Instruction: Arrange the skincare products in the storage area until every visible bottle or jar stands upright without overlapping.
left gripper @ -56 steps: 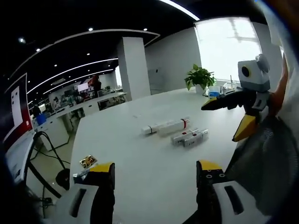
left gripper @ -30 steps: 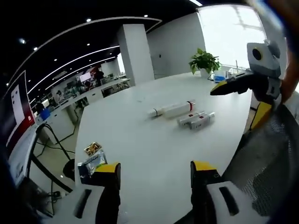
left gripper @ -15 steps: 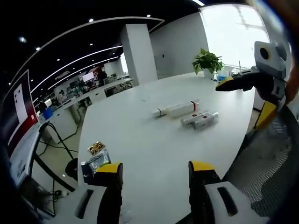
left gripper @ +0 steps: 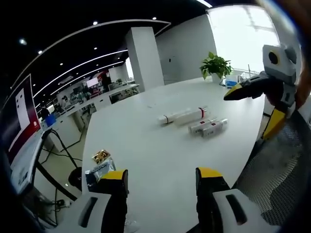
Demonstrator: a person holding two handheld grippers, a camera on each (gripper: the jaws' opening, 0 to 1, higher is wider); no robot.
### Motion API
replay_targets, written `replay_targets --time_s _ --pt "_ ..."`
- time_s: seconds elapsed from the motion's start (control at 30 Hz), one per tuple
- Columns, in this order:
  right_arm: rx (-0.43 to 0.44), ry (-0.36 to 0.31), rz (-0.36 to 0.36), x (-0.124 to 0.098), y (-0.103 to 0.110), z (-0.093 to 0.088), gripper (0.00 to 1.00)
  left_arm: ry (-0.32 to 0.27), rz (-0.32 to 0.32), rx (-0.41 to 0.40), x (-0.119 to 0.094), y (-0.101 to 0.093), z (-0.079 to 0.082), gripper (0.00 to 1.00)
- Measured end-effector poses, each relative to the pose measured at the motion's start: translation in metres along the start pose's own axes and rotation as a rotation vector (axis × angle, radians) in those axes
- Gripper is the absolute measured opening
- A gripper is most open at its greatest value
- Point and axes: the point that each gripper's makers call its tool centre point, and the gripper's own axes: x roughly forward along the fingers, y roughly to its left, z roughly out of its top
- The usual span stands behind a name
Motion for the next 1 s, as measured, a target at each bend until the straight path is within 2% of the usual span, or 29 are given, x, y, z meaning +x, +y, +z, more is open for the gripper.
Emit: replay_targets --time_s 0.1,0.3,0.43,0.57,0.67,0.73,0.77,0.8,0.93,1.0 --pt "0.019 0.009 -0.018 0.002 -0.005 -0.003 0.66 0.013 -0.002 -0.015 0.001 0.001 -0.004 0.58" --pt "0.016 0.029 0.01 0.004 0.002 -0.008 0.66 0.025 -0.016 -0.016 0.003 -0.002 -0.007 0.58" --pt "0.046 0.044 0.003 0.005 -0.004 -0.011 0.66 0.029 -0.039 0.0 0.004 -0.007 -0.008 0.58" --pt "0.08 0.07 0.0 0.006 -0.007 -0.017 0.66 -0.002 -0.037 -0.001 0.004 -0.003 -0.004 0.58" --pt "0.101 0.113 -0.014 0.007 -0.01 -0.026 0.66 -0.031 -0.046 0.001 0.003 -0.006 0.002 0.58" --pt "0.103 0.126 -0.027 0.007 -0.013 -0.028 0.66 -0.005 -0.085 0.003 0.004 -0.013 -0.002 0.58" --pt "0.106 0.126 -0.029 0.007 -0.014 -0.028 0.66 -0.013 -0.091 0.007 0.004 -0.014 0.0 0.58" --pt "0.112 0.128 -0.036 0.006 -0.015 -0.028 0.66 -0.055 -0.102 0.007 0.001 -0.016 0.008 0.58" --pt "0.109 0.17 -0.059 0.006 -0.02 -0.037 0.66 -0.1 -0.106 -0.008 -0.004 -0.015 0.018 0.58" --pt "0.113 0.185 -0.065 0.006 -0.022 -0.04 0.67 -0.1 -0.111 -0.009 -0.003 -0.017 0.018 0.58"
